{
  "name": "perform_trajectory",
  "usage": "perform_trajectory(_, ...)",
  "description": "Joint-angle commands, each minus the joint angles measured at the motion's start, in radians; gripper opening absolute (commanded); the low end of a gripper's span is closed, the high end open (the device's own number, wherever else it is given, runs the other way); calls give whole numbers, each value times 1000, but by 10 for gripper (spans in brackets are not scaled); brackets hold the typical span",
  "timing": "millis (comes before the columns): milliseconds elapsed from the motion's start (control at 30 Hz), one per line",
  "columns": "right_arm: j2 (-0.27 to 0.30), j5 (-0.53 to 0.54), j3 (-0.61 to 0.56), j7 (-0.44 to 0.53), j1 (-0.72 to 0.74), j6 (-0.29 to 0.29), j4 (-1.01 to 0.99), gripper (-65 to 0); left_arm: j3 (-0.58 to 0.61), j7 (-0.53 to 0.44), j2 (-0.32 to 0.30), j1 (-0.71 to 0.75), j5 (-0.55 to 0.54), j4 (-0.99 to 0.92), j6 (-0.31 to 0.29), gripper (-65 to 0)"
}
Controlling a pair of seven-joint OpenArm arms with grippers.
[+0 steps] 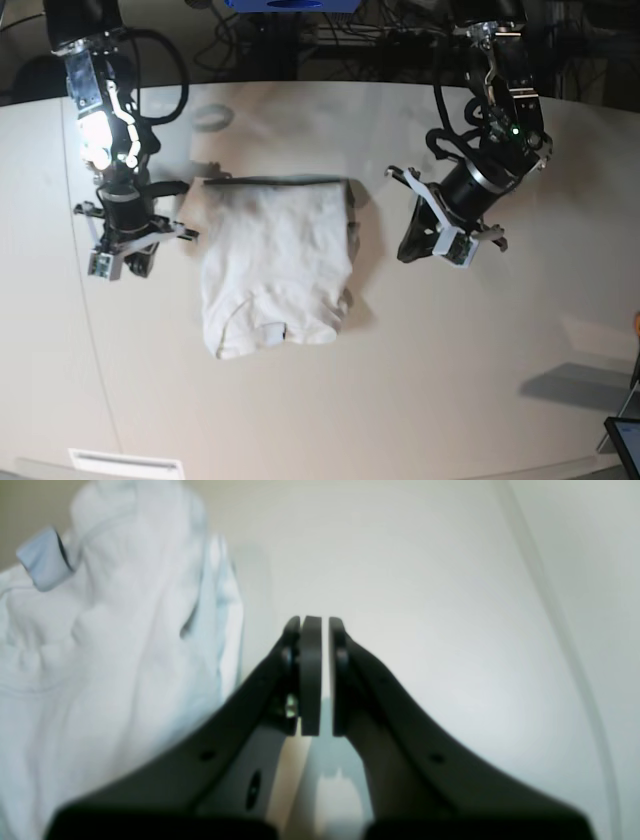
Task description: Fold the T-shirt properly
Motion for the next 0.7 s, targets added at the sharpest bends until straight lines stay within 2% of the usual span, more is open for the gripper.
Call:
perform_trajectory(0, 17, -5, 11, 69, -6, 44, 16, -620, -2, -68, -17, 10, -17, 19, -4, -650)
perform_trajectory(67, 40, -41, 13, 184, -45, 121, -4, -620, 7, -145, -30, 53, 46, 21, -4, -650)
perform_trajectory(133, 49, -141, 13, 319, -72, 180, -50, -620, 8, -236, -25, 89, 176, 21, -4, -650)
perform_trajectory(200, 46, -244, 14, 448, -108, 211, -101, -621, 27, -334, -23, 126, 307, 21, -4, -650)
perform_trajectory(300, 46, -311, 14, 629, -170, 223, -145, -621, 36, -463, -25, 189, 406, 21, -4, -650)
perform_trajectory(400, 52, -311, 14, 778, -246, 222, -176, -621, 25, -563, -26, 257, 428, 21, -4, -650)
perform_trajectory(467, 54, -311, 25, 835, -300, 222, -185, -621, 25, -615, -30, 306, 431, 22, -4, -650)
perform_trajectory(667, 21, -311, 179, 961, -455, 226, -190, -621, 25, -745, -31, 418, 432, 17, -4, -650)
